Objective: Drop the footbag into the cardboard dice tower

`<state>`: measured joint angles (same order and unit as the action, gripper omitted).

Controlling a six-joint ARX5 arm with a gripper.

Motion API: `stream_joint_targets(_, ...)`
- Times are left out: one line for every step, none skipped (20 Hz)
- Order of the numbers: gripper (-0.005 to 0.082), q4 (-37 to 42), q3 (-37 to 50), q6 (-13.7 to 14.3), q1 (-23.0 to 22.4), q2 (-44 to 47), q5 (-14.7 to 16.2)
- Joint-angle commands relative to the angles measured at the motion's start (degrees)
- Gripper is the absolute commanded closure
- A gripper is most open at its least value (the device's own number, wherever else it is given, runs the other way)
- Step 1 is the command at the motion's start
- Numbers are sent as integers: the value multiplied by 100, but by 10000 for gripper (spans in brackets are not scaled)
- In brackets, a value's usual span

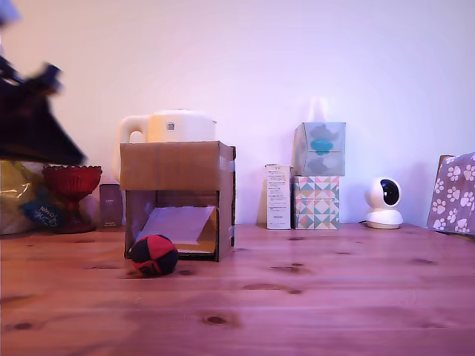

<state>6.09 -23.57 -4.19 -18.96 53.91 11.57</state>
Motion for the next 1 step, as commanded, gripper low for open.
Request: stream_joint_targets(793,-404,44,-31,15,-435,-221)
